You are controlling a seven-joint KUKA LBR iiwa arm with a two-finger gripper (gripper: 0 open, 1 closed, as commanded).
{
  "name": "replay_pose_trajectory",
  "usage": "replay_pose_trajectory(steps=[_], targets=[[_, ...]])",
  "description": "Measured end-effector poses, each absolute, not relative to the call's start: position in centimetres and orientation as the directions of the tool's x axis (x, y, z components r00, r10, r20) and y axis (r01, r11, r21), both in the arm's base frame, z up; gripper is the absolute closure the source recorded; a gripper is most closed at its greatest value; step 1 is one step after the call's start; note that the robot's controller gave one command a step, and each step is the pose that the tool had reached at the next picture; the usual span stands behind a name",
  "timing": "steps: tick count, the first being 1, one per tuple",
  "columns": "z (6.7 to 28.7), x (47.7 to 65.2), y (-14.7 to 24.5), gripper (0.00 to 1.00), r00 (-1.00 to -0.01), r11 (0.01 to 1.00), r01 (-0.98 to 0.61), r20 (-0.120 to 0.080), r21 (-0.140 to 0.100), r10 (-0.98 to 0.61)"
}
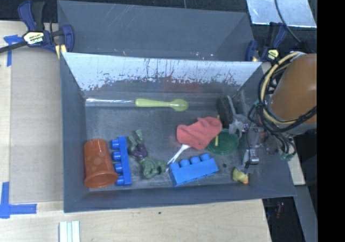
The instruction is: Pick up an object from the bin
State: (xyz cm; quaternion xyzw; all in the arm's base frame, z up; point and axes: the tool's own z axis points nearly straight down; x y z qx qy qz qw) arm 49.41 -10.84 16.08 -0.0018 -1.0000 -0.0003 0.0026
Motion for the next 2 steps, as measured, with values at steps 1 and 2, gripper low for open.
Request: replay_pose_trajectory(steps=[1,2], targets=[[16.5,49.6,-10.8,0.0,-1.0,1.0,0.0,-0.003,-0.001,0.0],[10.7,55.7,-10.5,0.0,-0.999,0.999,-0.05,-0.013,-0.004,-0.05]])
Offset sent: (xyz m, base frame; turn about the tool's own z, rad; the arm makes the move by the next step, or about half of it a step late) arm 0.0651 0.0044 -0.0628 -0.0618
